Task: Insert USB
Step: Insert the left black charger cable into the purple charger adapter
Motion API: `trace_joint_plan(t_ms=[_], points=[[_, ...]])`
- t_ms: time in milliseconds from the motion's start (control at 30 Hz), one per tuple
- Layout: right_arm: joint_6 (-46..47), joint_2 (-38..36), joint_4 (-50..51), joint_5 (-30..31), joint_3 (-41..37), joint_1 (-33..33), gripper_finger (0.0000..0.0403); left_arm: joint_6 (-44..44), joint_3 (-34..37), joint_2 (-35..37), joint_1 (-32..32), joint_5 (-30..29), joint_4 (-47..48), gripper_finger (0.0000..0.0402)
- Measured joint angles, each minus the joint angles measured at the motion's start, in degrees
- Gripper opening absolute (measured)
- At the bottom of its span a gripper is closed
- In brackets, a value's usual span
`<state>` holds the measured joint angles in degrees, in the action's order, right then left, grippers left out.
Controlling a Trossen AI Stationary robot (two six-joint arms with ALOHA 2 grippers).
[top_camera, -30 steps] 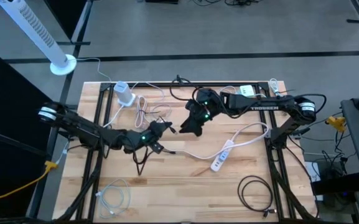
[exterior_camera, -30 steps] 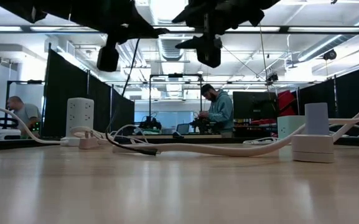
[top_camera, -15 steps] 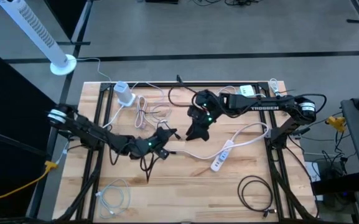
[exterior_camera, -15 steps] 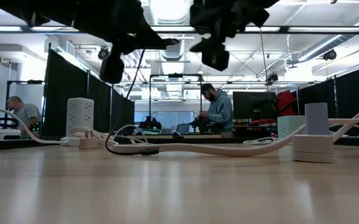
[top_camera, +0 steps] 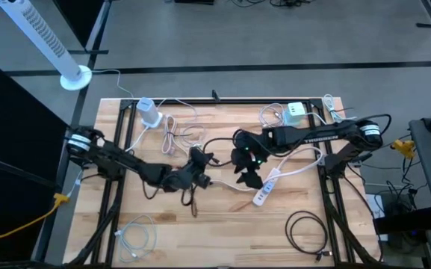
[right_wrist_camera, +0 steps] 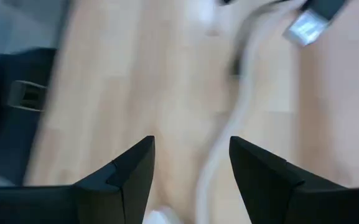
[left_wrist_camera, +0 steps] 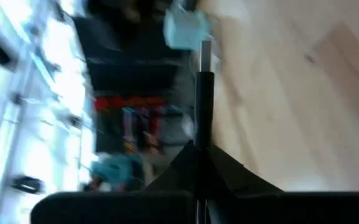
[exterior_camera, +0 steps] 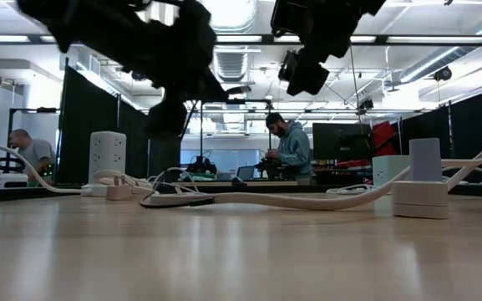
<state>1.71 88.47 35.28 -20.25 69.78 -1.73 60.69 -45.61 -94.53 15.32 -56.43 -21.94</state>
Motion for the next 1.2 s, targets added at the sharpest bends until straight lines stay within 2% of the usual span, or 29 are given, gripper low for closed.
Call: trace_joint_plan(t_ms=[67, 100, 167, 267, 400, 533, 733, 900, 1067, 1200], points=[[-1.47, -1.26, 0.89, 4.1, 0.0, 0.34, 0.0185, -11.64, -4.55, -0.36, -1.54, 1.99, 14.39, 0.0], [-2.63, -1.93, 0.85, 6.02, 0.0, 0.6, 0.0184, -19.35, -7.38, -0.63, -2.48, 5.04, 22.17, 0.0], [-5.48, -3.01, 0.74, 10.21, 0.0, 1.5, 0.0181, -34.81, -12.77, -1.4, -4.93, 15.28, 35.63, 0.0], [-10.17, -3.53, -0.87, 17.31, 0.0, 2.77, 0.0181, -50.35, -18.44, -3.02, -8.45, 31.06, 45.12, 0.0], [-14.62, -1.85, -4.6, 20.12, -0.02, 3.0, 0.018, -52.67, -21.22, -3.47, -9.99, 43.88, 46.43, 0.0], [-16.63, -0.03, -6.97, 20.27, -0.04, 2.97, 0.018, -52.64, -22.87, -3.38, -9.85, 51.3, 46.64, 0.0], [-12.48, 2.46, -11.96, 19.76, -0.04, 2.98, 0.0181, -56.06, -24.47, -3.32, -9.92, 52.66, 46.78, 0.0], [-8.81, 2.42, -11.81, 19.82, -0.04, 2.84, 0.0175, -55.91, -24.37, -3.32, -9.92, 52.44, 46.97, 0.0], [-7.5, 2.47, -11.81, 16.95, -0.04, 3.35, 0.0161, -55.34, -24.32, -3.32, -9.92, 48.92, 47.11, 0.0], [-7.25, 3.29, -11.57, 17.07, -0.07, 3.34, 0.0149, -53.3, -24.28, -3.32, -9.94, 48.84, 47.48, 0.0]])
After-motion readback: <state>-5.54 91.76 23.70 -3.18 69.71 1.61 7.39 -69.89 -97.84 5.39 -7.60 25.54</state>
